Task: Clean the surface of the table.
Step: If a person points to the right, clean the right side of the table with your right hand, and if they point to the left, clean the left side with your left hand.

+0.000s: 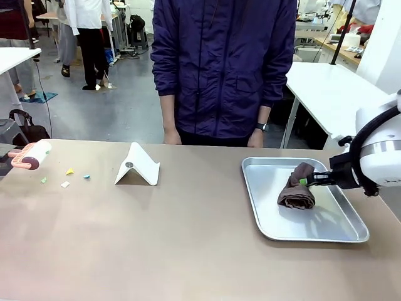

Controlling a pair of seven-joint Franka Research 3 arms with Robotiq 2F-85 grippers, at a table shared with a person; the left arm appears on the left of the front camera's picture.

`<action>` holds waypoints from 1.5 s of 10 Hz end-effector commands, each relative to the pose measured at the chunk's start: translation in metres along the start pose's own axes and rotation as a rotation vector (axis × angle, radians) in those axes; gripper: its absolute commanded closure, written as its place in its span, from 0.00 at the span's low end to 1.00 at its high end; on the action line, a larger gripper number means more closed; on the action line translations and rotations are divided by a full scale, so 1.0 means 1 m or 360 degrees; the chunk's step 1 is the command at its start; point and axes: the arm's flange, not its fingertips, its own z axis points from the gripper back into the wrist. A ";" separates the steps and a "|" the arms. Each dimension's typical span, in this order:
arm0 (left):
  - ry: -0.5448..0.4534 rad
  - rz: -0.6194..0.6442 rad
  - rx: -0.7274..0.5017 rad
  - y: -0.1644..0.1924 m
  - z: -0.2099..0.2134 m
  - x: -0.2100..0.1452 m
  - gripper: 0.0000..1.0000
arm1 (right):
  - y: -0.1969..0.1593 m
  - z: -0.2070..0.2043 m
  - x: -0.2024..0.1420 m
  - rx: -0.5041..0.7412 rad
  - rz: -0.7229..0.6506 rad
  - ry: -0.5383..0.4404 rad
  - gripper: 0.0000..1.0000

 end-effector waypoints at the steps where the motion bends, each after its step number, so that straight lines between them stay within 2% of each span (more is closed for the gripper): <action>1: 0.0019 -0.0029 0.0007 -0.003 0.000 -0.003 1.00 | 0.008 -0.012 -0.004 0.0037 0.0025 -0.0074 0.94; 8: 0.0019 -0.0029 0.0007 -0.003 0.000 -0.003 1.00 | 0.065 -0.037 -0.034 0.0228 0.0123 0.0111 0.94; 11: 0.0019 -0.0029 0.0007 -0.003 0.000 -0.003 1.00 | 0.081 -0.041 -0.044 0.0367 0.0035 0.0181 0.94; 13: 0.0019 -0.0029 0.0007 -0.003 0.000 -0.003 1.00 | 0.094 -0.042 -0.058 0.0510 -0.0028 0.0295 0.94; 15: 0.0019 -0.0029 0.0007 -0.003 0.000 -0.003 1.00 | 0.101 -0.046 -0.065 0.0558 0.0014 0.0383 0.94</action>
